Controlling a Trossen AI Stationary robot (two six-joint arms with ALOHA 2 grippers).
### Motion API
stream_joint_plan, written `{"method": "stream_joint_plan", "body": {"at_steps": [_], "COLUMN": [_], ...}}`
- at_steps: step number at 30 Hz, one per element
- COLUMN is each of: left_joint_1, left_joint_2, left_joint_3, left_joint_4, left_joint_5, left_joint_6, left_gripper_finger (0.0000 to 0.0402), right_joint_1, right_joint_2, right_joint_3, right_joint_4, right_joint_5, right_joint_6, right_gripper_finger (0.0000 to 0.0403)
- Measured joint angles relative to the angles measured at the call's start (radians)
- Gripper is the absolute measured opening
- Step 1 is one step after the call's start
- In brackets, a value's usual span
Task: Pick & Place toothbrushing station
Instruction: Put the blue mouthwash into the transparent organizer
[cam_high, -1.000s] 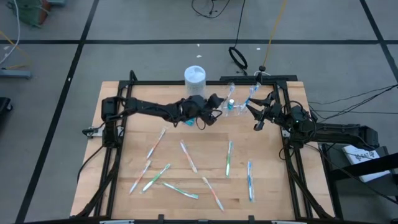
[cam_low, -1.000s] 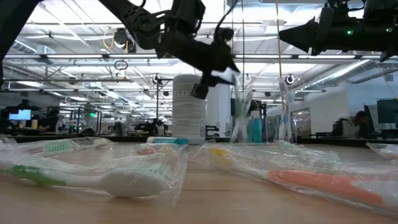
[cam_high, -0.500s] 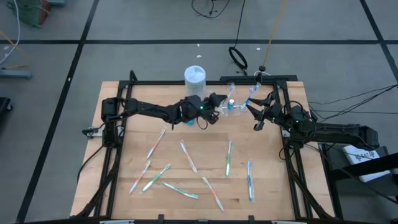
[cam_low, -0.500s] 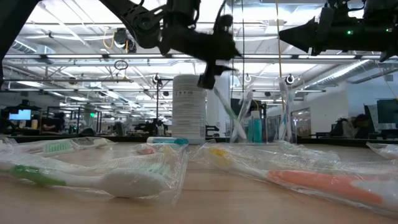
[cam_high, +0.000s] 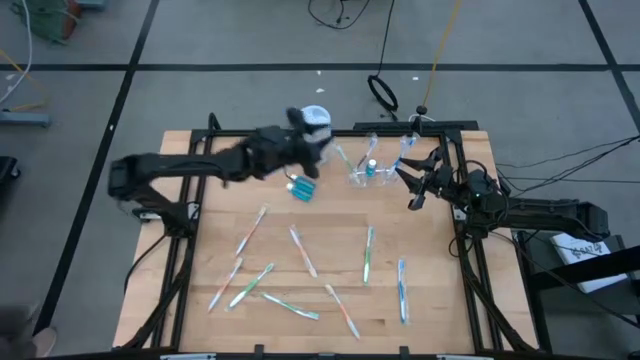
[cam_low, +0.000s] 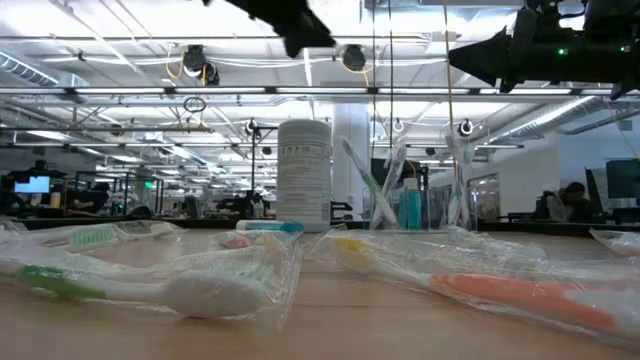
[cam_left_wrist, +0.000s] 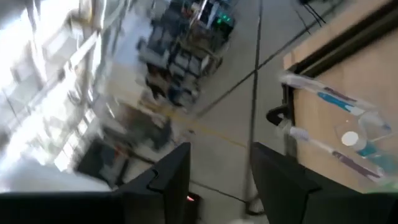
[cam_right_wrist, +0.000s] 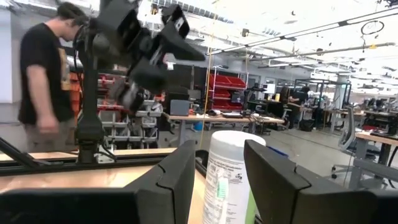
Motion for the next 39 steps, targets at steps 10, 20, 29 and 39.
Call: {"method": "stream_joint_plan", "body": {"at_steps": [10,20,29,39], "left_joint_1": [0.171,0.221,0.221,0.205], "left_joint_2": [-0.237,-0.229,-0.232,-0.22], "left_joint_3": [0.0,0.0,0.0,-0.047], "left_joint_4": [-0.483,-0.903,-0.929,-0.937], "left_joint_5": [0.207,0.255,0.255,0.465], "left_joint_6": [-0.495,-0.648,-0.703,-0.703], "left_gripper_finger": [0.0173,0.0173,0.0173,0.0173], "right_joint_1": [0.007,0.148,0.217,0.214], "right_joint_2": [0.141,0.553,0.982,1.191], "right_joint_3": [0.058,0.298,0.624,0.771], "right_joint_4": [-0.013,-0.067,-0.192,-0.281], "right_joint_5": [-0.03,-0.026,0.078,0.079], "right_joint_6": [0.057,0.048,-0.007,-0.039], "right_gripper_finger": [0.013,0.013,0.013,0.0159]}}
